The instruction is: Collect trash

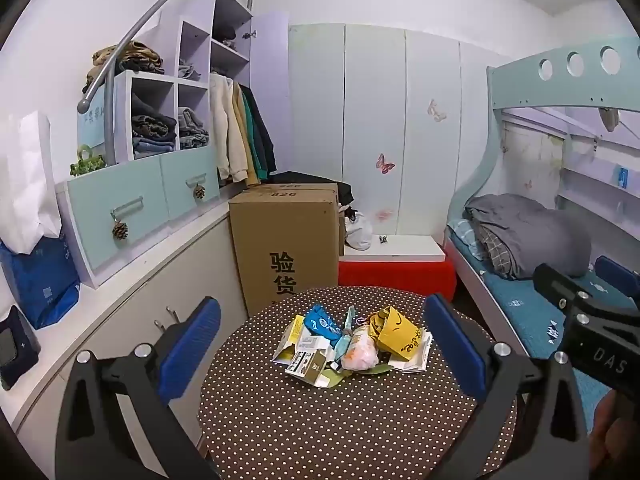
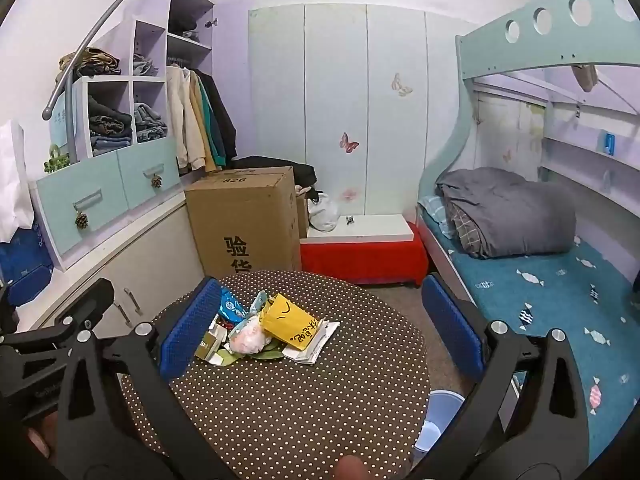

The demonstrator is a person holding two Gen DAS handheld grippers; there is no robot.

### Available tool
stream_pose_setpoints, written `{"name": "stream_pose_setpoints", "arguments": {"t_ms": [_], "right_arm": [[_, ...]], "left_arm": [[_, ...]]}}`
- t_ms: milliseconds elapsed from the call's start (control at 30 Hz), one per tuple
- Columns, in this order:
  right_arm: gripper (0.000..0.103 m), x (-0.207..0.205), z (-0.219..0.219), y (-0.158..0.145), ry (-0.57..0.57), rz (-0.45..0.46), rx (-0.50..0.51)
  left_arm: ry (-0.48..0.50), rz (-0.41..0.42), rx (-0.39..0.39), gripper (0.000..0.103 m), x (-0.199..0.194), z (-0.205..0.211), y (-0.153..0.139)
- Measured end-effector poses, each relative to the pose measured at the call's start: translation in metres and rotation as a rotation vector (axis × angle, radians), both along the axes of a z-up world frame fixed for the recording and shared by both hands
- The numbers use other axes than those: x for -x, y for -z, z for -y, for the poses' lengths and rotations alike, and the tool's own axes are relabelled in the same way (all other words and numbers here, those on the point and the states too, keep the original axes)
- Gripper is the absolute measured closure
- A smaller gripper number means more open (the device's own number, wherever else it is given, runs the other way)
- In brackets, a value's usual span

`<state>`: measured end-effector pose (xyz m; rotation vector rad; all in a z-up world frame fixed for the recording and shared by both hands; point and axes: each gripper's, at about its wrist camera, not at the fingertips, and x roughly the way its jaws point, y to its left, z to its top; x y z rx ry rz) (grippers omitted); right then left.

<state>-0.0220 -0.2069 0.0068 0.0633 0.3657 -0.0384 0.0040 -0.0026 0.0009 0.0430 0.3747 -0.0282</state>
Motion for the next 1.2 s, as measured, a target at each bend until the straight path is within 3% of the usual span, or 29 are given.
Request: {"name": "stream_pose_setpoints", "arguments": {"t_ms": [1200], "right_arm": [[0.005,-0.017,0.007,0.012,-0.019,-0.033,-0.016]], "left_arm": [[0.000,-0.032,0.017,0.004,-0.018,-0.002,0.018]]}}
